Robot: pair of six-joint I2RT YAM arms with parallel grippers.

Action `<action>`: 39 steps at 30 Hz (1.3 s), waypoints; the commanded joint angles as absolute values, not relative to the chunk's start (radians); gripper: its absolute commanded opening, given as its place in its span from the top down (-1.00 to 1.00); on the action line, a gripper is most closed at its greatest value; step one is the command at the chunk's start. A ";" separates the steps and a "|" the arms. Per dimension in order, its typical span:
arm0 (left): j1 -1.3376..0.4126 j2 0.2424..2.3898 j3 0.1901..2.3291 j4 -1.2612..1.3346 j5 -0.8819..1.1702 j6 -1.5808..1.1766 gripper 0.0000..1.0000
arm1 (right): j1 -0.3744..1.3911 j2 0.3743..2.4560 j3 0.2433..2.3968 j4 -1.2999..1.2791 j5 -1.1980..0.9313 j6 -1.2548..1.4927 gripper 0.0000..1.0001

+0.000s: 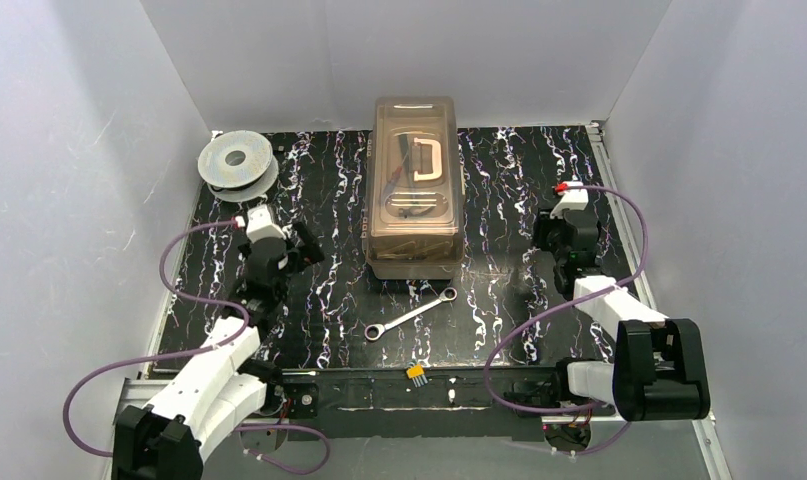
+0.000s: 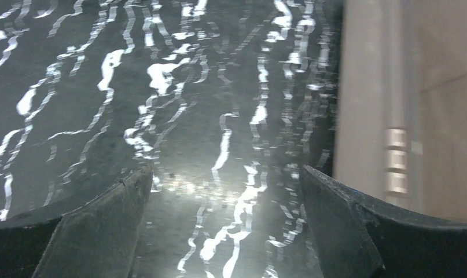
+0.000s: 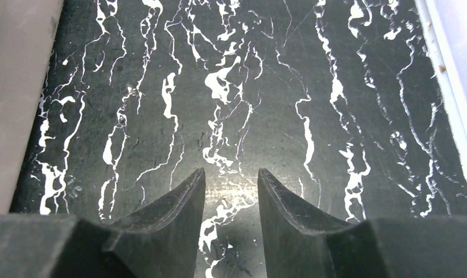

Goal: Pack the tool kit

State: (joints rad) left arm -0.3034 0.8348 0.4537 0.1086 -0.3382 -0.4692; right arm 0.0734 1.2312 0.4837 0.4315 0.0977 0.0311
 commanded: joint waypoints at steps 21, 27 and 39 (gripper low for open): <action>-0.286 1.200 0.274 0.799 -0.635 -0.052 -0.96 | 0.015 1.321 0.232 1.027 0.219 0.069 -0.23; -0.222 1.328 0.351 0.748 -0.480 -0.030 -0.90 | 0.030 1.326 0.235 1.032 0.241 0.057 -0.59; -0.129 1.497 0.183 1.249 -0.155 0.084 -0.92 | 0.027 1.326 0.238 1.026 0.231 0.059 -0.73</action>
State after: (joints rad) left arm -0.1606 1.4901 0.1707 1.1322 -0.3113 0.0504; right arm 0.0265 1.3342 0.2329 0.9688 0.2150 0.0677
